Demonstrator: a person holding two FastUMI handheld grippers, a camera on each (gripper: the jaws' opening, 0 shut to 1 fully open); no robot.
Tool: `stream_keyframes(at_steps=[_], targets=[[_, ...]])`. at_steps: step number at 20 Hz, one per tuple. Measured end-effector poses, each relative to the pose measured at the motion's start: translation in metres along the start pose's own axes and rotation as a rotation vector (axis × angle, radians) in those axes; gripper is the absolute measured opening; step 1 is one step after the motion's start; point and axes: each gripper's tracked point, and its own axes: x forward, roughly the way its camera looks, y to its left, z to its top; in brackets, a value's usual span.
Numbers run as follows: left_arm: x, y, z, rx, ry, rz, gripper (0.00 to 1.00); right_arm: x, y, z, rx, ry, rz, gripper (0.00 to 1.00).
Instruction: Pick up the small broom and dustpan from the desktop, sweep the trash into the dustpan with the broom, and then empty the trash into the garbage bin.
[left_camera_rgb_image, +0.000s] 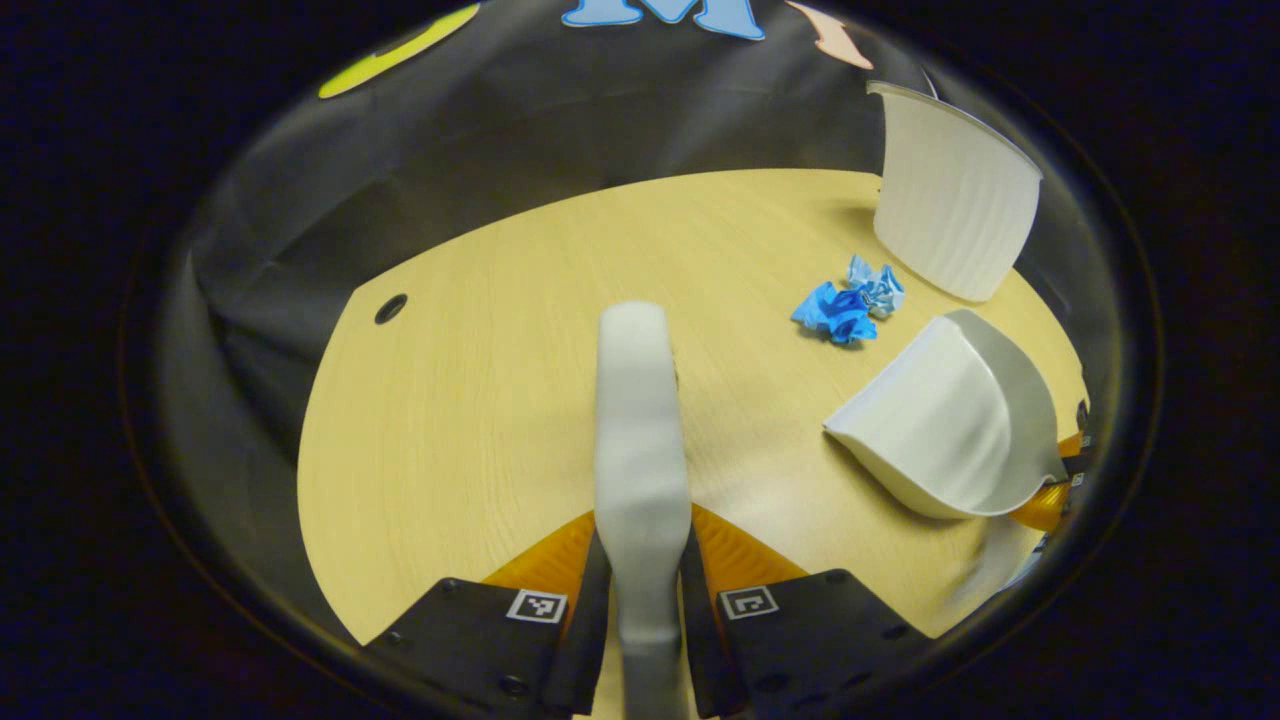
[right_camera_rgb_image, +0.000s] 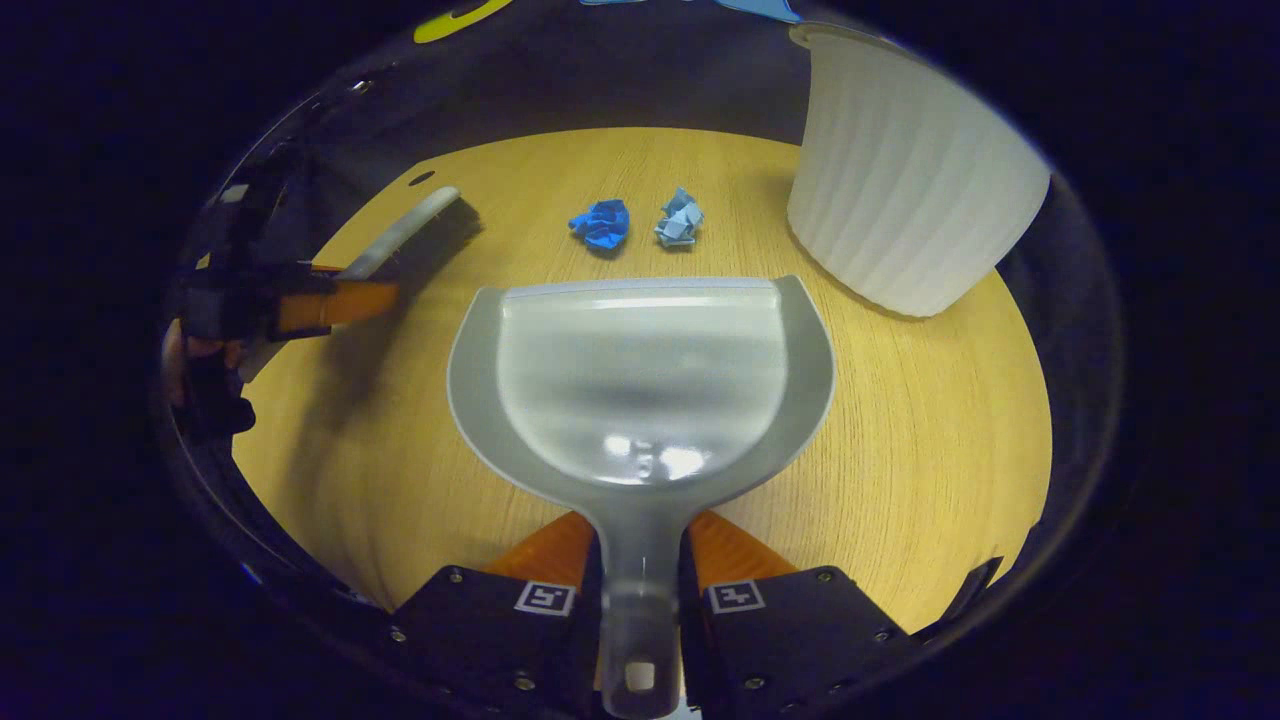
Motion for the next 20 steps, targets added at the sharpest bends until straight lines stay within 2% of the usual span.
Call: stream_keyframes(at_steps=[5, 10, 14, 18, 20], targets=[[0.023, -0.014, 0.041, 0.068, -0.020, -0.046, 0.44, 0.001, -0.010, 0.001, -0.037, 0.007, 0.021, 0.34], [0.053, -0.043, 0.066, 0.197, 0.001, -0.131, 0.39, 0.000, -0.018, 0.002, -0.059, 0.034, 0.070, 0.34], [0.071, -0.064, 0.094, 0.307, -0.004, -0.190, 0.44, 0.000, -0.025, 0.005, -0.070, 0.052, 0.074, 0.34], [0.086, -0.093, 0.117, 0.419, -0.010, -0.280, 0.44, 0.001, -0.024, 0.003, -0.074, 0.066, 0.078, 0.34], [0.083, -0.111, 0.122, 0.480, -0.001, -0.353, 0.44, 0.002, -0.025, 0.003, -0.077, 0.068, 0.083, 0.34]])
